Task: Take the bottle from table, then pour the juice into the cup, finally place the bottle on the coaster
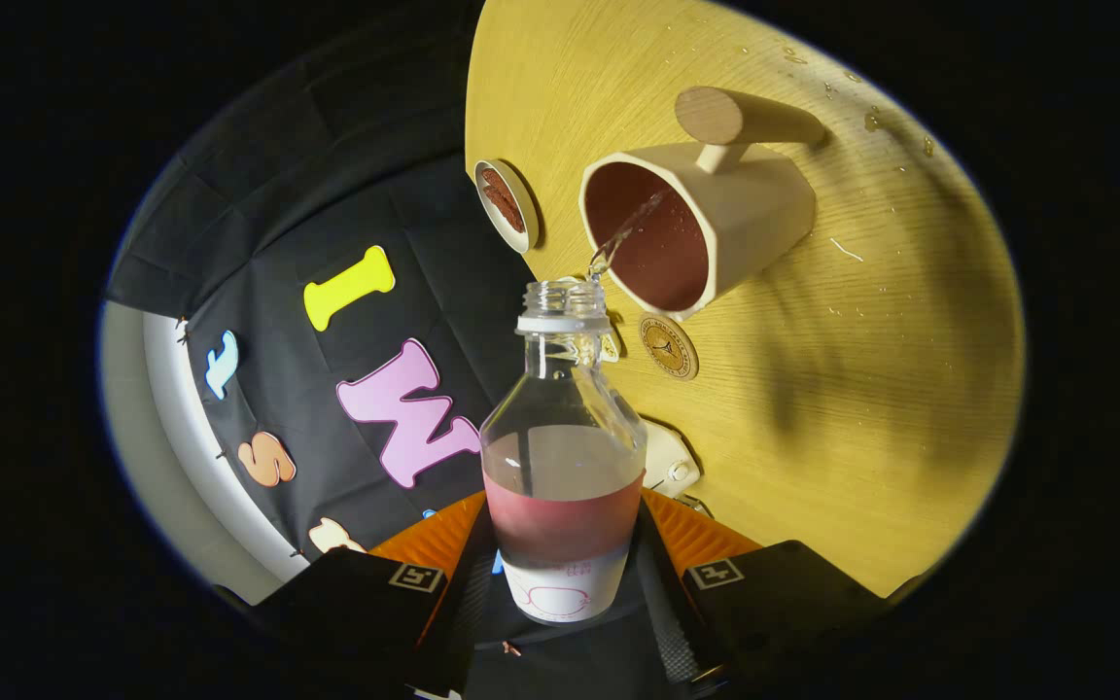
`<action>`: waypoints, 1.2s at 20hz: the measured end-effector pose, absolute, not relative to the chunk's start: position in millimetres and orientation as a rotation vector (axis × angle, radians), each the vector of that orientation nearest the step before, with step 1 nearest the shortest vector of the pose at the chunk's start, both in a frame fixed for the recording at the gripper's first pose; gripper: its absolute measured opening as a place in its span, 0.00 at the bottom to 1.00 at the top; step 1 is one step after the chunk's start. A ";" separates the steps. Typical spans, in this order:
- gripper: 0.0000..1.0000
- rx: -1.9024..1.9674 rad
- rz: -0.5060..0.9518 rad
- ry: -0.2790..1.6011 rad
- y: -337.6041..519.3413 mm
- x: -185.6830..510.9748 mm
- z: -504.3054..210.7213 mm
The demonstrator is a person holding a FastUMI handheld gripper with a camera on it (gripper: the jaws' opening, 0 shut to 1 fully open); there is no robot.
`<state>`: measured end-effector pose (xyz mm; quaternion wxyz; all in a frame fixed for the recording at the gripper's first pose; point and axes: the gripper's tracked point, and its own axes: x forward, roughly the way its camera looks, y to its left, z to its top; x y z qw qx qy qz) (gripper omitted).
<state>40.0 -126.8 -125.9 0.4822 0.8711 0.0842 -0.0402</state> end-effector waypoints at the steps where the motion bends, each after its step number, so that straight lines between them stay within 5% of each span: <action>1: 0.75 2.137 -0.096 0.204 -128.0 39.2 -123.0; 16: 0.75 2.356 -0.120 0.045 -153.6 53.4 -86.0; 24: 0.76 2.437 -0.171 0.117 -160.1 60.8 -91.6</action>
